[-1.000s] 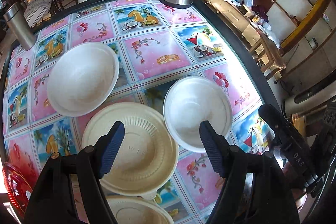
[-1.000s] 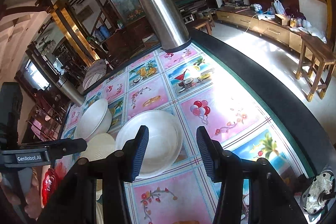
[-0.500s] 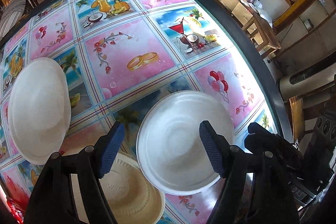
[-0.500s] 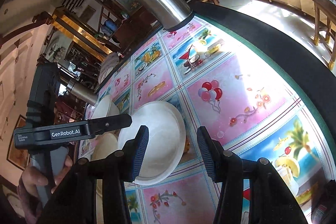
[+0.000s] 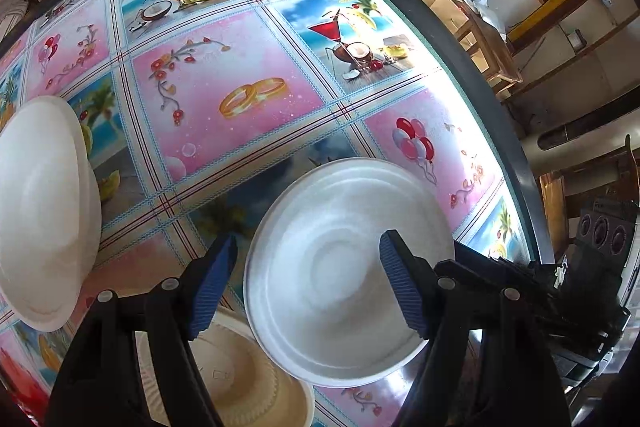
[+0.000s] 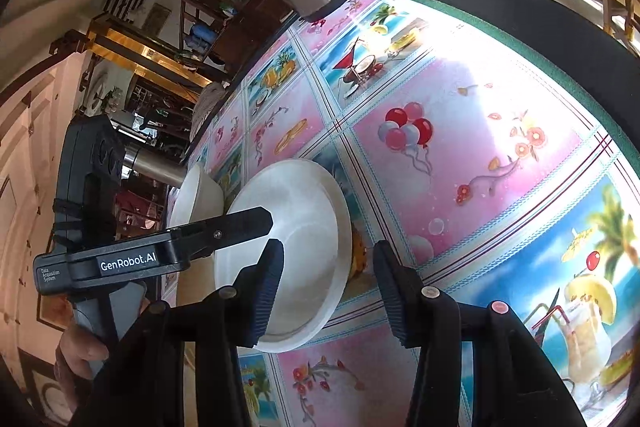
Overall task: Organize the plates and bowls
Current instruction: 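Grasp the white foam plate rim with the right tool, then carry the white foam plate and lower it onto the red plate stack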
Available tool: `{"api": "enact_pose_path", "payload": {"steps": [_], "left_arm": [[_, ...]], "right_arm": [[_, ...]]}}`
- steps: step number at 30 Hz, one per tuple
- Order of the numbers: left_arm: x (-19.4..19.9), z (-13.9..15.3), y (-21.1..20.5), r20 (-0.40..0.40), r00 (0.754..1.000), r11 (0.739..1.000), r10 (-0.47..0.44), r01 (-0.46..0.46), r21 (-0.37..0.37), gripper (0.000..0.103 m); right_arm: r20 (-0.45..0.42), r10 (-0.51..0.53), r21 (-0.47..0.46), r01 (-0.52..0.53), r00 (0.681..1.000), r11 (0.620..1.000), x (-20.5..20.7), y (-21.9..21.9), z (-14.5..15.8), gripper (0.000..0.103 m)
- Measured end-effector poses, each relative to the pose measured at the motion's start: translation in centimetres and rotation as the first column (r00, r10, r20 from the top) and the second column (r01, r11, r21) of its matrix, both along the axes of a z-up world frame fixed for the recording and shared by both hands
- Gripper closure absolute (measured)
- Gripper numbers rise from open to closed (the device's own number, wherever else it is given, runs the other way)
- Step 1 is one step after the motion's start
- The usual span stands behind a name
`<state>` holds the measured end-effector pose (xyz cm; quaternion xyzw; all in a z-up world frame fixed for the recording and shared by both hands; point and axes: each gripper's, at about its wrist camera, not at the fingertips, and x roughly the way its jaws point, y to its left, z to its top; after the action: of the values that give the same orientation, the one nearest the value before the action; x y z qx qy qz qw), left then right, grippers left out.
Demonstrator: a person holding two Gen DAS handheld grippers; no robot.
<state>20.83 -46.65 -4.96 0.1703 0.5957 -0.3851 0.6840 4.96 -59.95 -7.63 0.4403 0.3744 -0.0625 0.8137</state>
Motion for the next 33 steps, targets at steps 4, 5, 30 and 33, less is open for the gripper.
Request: {"api": "enact_pose_path", "payload": {"steps": [4, 5, 30, 33], "left_arm": [[0.0, 0.4, 0.2, 0.013, 1.000, 1.000, -0.006, 0.006, -0.007, 0.030], [0.0, 0.4, 0.1, 0.015, 1.000, 1.000, -0.008, 0.008, -0.006, 0.030], [-0.3, -0.6, 0.4, 0.050, 0.999, 0.999, -0.008, 0.007, 0.039, 0.090], [-0.7, 0.1, 0.4, 0.063, 0.998, 1.000, -0.006, 0.004, 0.022, 0.090]], "right_arm": [[-0.005, -0.007, -0.001, 0.007, 1.000, 1.000, 0.1, 0.0, -0.1, 0.063], [-0.007, -0.004, 0.003, 0.004, 1.000, 1.000, 0.2, 0.0, -0.2, 0.064], [-0.040, -0.044, -0.023, 0.043, 0.998, 0.999, 0.2, -0.3, -0.8, 0.094], [-0.032, -0.059, -0.037, 0.057, 0.998, 0.998, -0.2, -0.4, -0.4, 0.095]]}}
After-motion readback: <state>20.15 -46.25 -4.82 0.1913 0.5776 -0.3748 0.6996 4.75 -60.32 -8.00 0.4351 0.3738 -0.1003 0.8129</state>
